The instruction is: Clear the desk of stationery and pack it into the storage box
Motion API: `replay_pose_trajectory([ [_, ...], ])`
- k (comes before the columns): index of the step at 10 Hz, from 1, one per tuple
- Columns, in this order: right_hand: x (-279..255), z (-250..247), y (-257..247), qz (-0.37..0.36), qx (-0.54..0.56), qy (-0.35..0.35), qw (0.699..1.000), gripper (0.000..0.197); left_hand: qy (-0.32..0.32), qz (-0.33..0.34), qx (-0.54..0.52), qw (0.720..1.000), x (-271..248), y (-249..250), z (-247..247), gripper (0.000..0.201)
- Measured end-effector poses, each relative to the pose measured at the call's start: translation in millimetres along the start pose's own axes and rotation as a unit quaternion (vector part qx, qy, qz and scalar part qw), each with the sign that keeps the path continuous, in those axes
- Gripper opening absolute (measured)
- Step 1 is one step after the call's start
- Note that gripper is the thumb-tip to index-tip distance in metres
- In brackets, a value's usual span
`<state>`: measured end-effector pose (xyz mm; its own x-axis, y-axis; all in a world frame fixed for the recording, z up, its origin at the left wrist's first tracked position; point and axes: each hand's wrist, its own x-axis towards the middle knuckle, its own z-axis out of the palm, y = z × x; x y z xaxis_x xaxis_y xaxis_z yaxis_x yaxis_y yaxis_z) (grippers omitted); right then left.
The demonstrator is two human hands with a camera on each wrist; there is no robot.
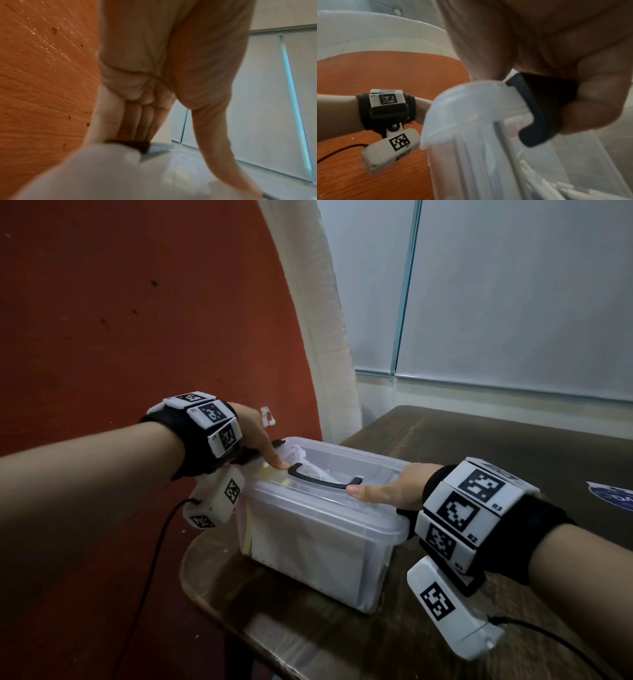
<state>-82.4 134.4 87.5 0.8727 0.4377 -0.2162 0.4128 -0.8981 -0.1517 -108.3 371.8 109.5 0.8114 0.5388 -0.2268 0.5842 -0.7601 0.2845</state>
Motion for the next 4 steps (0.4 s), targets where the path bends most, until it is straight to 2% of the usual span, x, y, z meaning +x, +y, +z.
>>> replay_pose_trajectory([
  [1,-1,0,-1,-0.002,-0.002,0.007,1.000,0.080,0.016,0.007,0.040,0.999,-3,6,-1,0.045],
  [3,-7,5,11,-0.017,0.116,0.017,0.993,0.070,-0.011,0.016,0.116,0.993,-7,12,-3,0.052],
  [4,-26,-1,21,-0.022,0.127,0.069,0.989,0.057,0.076,0.095,0.164,0.979,-16,25,-1,0.048],
])
